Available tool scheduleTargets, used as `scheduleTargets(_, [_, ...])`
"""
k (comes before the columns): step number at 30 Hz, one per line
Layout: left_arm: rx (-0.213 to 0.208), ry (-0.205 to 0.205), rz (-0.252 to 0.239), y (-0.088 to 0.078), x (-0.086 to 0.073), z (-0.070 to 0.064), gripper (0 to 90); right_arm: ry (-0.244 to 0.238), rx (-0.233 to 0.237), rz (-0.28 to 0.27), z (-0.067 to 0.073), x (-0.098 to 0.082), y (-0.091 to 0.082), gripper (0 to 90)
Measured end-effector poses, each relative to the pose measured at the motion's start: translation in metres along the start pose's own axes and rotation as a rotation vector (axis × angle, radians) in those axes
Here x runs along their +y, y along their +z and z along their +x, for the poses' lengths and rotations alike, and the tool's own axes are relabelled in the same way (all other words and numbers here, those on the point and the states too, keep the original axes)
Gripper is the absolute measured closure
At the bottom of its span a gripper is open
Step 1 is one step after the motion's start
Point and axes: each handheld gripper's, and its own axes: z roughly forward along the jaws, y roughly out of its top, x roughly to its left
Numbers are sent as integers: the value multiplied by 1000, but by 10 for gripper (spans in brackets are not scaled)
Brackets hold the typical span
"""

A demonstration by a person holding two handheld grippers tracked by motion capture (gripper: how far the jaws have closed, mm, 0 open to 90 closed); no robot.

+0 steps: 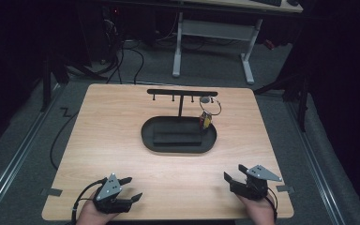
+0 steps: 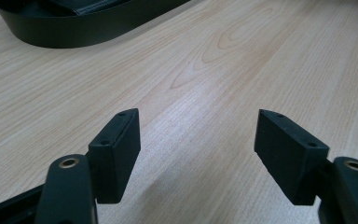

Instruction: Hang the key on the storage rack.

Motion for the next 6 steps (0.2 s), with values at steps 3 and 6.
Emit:
scheduleTargets(3, [11, -7, 3, 0, 0, 0, 319, -31, -33, -4, -2, -2, -3, 289])
scheduleTargets(6, [21, -25, -8, -1, 0, 2, 320, 14, -9, -8, -8, -3, -2, 286])
